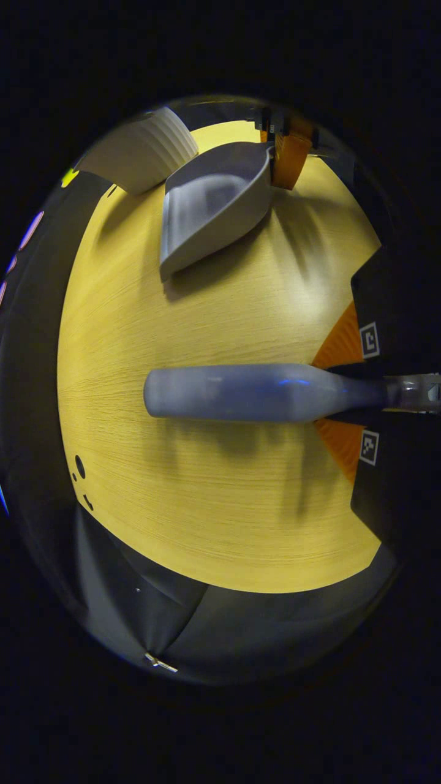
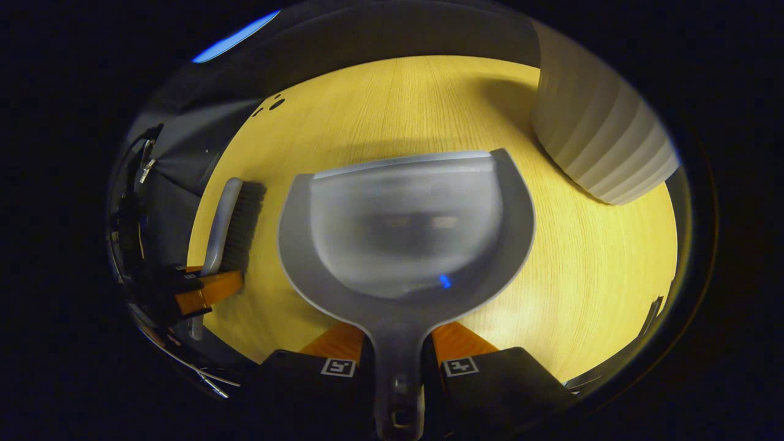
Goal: Pick up the small broom and dustpan from the desktop, sweep the trash into the dustpan with the broom, and then empty the trash into the garbage bin.
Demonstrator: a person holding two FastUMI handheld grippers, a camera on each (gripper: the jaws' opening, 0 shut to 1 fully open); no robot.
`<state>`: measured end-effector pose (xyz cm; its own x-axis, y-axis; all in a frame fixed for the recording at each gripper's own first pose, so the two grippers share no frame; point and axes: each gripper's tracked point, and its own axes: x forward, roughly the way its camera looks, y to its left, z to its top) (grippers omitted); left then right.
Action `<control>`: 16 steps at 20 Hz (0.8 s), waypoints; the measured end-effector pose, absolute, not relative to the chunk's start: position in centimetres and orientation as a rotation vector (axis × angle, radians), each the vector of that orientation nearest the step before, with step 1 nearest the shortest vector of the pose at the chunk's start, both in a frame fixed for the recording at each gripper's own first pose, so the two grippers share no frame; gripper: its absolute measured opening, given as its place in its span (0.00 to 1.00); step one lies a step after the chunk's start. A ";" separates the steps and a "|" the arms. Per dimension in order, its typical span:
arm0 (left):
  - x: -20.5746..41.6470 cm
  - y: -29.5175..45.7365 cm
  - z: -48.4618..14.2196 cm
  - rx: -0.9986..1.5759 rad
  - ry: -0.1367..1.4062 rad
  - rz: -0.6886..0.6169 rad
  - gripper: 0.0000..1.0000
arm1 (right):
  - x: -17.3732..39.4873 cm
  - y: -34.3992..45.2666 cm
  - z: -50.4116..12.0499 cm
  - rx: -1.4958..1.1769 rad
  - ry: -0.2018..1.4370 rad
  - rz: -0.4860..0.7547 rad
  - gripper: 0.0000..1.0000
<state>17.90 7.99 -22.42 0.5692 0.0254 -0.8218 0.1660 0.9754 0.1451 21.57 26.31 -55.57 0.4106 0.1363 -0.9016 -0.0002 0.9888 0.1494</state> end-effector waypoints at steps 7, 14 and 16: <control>17.5 7.8 -21.5 0.187 0.953 -0.072 0.44 | 22.3 27.4 -54.3 0.215 1.120 0.132 0.67; 15.9 6.6 -15.9 0.149 0.797 -0.055 0.95 | 22.9 24.6 -49.1 0.186 0.966 0.137 0.99; 15.1 5.6 -12.3 0.132 0.695 -0.062 0.95 | 23.3 23.9 -45.8 0.159 0.845 0.152 0.99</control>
